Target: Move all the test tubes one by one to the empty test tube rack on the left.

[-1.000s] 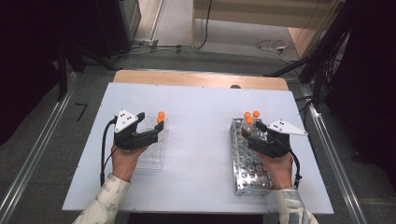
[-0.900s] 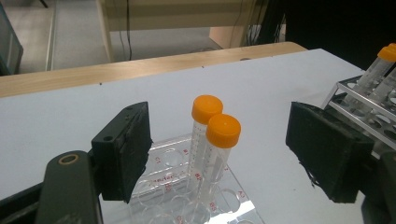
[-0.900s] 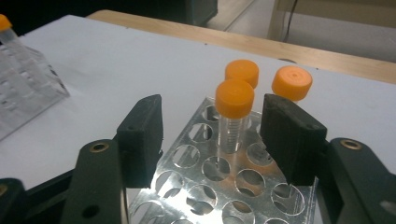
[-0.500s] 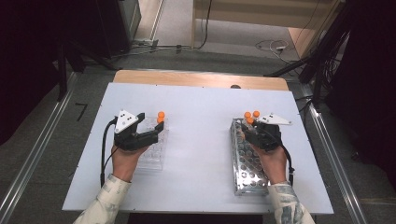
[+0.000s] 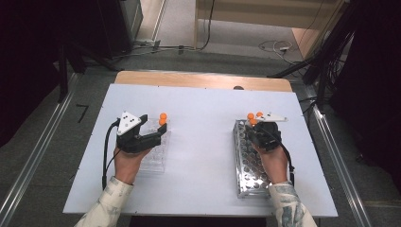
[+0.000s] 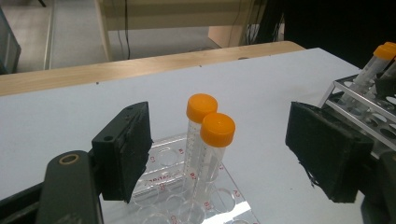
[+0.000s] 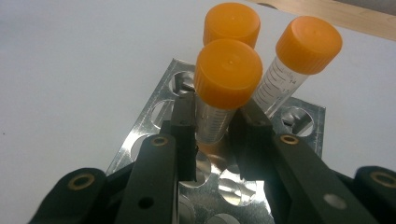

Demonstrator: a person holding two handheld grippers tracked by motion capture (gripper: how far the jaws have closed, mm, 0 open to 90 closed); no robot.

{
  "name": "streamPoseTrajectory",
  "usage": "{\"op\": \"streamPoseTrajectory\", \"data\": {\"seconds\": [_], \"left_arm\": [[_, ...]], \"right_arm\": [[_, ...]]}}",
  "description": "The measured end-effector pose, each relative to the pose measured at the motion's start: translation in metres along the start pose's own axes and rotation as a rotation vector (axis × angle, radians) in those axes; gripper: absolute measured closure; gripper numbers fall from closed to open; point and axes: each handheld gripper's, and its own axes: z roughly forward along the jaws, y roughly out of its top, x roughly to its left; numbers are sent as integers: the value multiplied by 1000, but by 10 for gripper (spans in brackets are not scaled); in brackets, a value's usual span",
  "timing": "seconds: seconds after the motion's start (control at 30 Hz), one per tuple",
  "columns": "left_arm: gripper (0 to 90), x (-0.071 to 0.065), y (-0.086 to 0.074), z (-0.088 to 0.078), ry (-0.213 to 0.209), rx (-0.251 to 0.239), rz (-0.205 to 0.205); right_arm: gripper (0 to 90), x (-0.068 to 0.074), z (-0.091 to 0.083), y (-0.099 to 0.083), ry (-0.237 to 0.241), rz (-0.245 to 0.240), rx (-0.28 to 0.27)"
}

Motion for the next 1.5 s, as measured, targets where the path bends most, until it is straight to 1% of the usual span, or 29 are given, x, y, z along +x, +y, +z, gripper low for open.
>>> {"op": "streamPoseTrajectory", "data": {"seconds": [0.17,0.33,0.4,0.47,0.53,0.73,0.87,0.93,0.97,1.2,1.3,1.5], "left_arm": [[226,0,0,0,-2,0,1],[226,1,0,-1,-3,2,1],[226,1,0,-1,-3,2,1],[226,1,0,-1,-5,1,-2],[226,0,1,-2,-5,-2,-5],[226,0,1,-2,-5,-4,-5],[225,0,1,-3,-6,-7,-4],[225,0,2,-3,-7,-9,-5],[225,0,2,-3,-8,-10,-6],[225,-1,2,-3,-11,-10,-2],[225,-2,2,-4,-12,-12,-3],[225,-2,3,-5,-16,-19,-3]], "right_arm": [[715,-1,-2,0,17,9,-9],[716,-10,-5,-1,66,59,-34],[716,-9,-6,-2,67,63,-42],[715,-9,-7,-2,62,57,-55],[717,-10,-9,-2,66,67,-70],[719,-9,-14,-1,52,63,-100],[720,-9,-15,-1,49,63,-102],[721,-9,-18,-1,47,64,-121],[722,-9,-19,-1,51,70,-129],[722,-8,-34,3,44,66,-170],[722,-7,-42,4,38,53,-190],[722,-2,-56,7,51,32,-221]]}}
